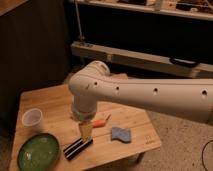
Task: Place the eraser in the ceramic cup
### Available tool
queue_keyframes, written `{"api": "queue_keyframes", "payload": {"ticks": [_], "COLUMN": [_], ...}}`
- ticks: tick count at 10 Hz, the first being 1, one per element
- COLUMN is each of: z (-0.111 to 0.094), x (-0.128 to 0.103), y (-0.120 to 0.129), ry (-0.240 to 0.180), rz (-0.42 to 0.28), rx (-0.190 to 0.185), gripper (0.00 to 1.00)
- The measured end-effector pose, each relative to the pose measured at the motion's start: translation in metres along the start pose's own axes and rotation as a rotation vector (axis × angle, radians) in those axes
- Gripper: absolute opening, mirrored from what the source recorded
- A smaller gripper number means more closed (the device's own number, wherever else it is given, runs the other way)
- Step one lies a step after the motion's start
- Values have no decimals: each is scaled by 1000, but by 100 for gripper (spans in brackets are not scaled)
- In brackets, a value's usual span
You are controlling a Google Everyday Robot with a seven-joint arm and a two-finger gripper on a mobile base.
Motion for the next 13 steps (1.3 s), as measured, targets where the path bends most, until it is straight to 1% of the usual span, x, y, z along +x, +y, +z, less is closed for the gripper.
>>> {"api": "queue_keyframes", "payload": {"ticks": [2,3,4,5,6,7,8,9,10,11,12,13], "z": [5,14,28,44,64,74,83,90,95,105,120,130], "x": [2,5,9,13,23,32,43,52,55,59,58,51], "y": [-2,-4,-6,-5,-4,-4,-2,-2,-1,-2,-4,-9], "ry": [9,19,31,29,19,-11,-87,-206,-275,-327,-349,-338], "rz": [11,11,-3,-17,-42,-61,-87,-112,-123,-133,-161,-195], "rx": [-11,-13,-12,-9,9,29,54,67,68,66,48,24], "gripper": [80,80,80,80,80,80,80,80,80,80,80,80]}}
